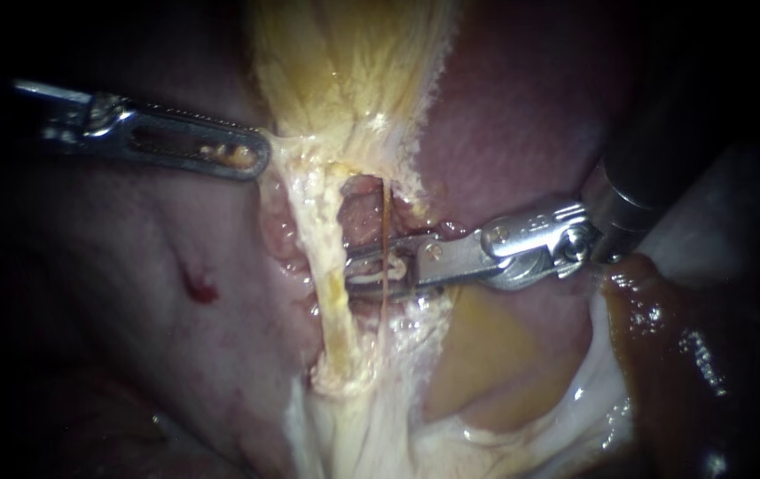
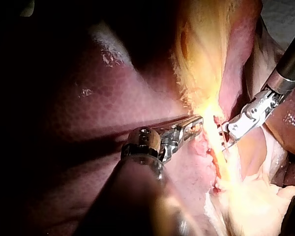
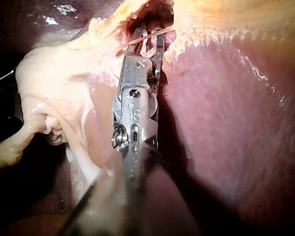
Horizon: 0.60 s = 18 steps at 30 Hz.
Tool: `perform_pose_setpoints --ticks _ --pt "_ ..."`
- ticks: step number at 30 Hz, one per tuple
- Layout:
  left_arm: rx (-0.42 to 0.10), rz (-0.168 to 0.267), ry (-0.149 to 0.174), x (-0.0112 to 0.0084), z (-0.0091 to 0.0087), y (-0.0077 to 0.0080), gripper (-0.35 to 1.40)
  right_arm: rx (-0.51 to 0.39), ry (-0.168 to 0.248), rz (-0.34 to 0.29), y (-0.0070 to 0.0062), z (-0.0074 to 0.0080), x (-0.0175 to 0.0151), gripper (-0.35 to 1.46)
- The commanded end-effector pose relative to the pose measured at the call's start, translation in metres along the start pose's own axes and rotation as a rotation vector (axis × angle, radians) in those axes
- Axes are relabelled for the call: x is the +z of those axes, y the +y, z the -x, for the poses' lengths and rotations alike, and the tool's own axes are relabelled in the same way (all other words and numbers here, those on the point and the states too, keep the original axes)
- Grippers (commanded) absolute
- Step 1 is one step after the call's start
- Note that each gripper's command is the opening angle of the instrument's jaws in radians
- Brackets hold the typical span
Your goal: Clipping first clip left tube
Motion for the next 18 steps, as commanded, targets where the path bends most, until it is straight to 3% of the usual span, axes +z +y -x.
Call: perform_pose_setpoints --ticks 1,5,10,18 --pt "0.0 0.0 0.0 0.0 0.0 0.0 -0.35 0.0 0.0 0.0 0.0 0.0 0.0 0.04" --pt "0.0 0.0 0.0 0.0 0.0 0.0 -0.35 0.0 0.0 0.0 0.0 0.0 0.0 0.2" --pt "0.0 -0.001 0.0 -0.0001 0.0 0.0 -0.35 0.001 0.042 0.003 0.0002 -0.0001 0.0002 0.45" --pt "0.001 -0.001 0.001 -0.0002 -0.0001 0.0001 -0.35 0.001 0.048 0.003 0.0003 -0.0002 0.0002 0.49"
